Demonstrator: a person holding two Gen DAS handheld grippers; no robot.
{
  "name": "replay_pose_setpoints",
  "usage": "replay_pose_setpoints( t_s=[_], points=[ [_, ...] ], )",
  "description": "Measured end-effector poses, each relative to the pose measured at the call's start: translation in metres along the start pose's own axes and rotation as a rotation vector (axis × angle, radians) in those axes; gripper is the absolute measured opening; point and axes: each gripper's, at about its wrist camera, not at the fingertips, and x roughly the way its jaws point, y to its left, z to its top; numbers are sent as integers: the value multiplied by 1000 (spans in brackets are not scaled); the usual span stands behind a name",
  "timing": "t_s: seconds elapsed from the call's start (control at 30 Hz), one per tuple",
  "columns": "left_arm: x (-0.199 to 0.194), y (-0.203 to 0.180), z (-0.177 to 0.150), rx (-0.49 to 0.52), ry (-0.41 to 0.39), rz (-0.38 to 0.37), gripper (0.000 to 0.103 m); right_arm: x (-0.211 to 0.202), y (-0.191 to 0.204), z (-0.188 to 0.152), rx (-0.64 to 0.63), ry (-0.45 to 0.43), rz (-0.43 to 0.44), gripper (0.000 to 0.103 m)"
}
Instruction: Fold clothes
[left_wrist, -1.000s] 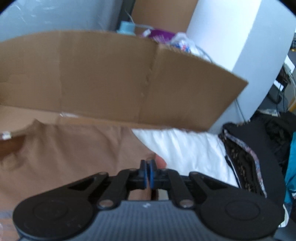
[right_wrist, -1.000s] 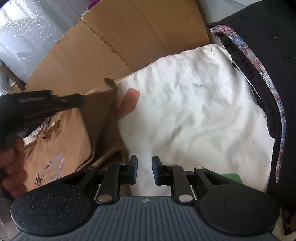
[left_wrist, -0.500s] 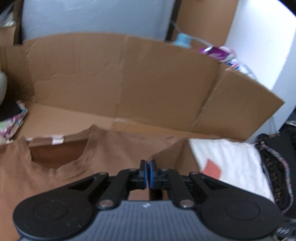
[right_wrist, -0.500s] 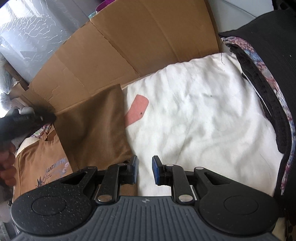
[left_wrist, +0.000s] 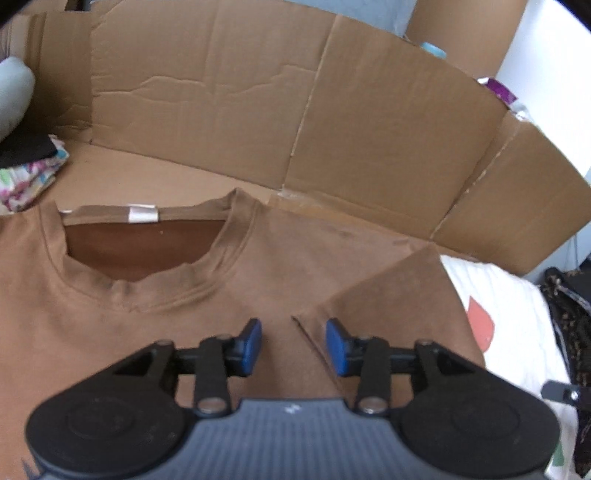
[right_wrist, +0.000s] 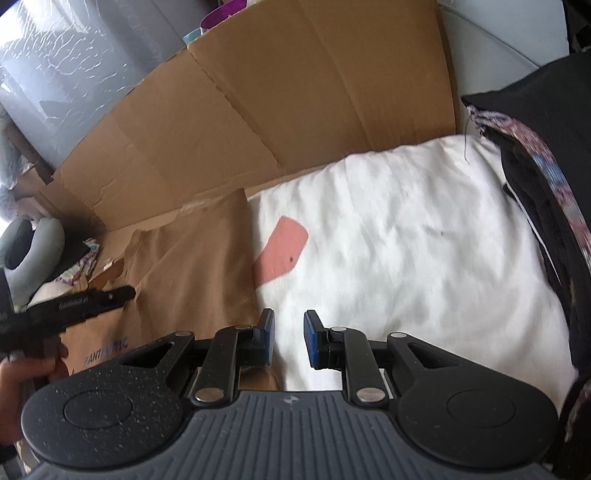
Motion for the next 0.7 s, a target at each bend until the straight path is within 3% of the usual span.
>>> replay_pose_setpoints(
  t_s=[0.23,0.37,0.53,0.6,0.7],
  points=[
    [20,-1,1,36,19,-48,41,29,20,19,2,-33,6,21],
    [23,3,-1,4,8,-71,39,47,32,29,-14,-28,5,22],
    [27,12,0,-77,8,-109,13,64,44,44,-37,-25,5,33],
    [26,17,-1,-103,10,-125,8,72,48,52,-41,-27,1,39],
    [17,19,-2,-121,-10,-142,5,81,54,64,-41,-41,-7,40]
  ],
)
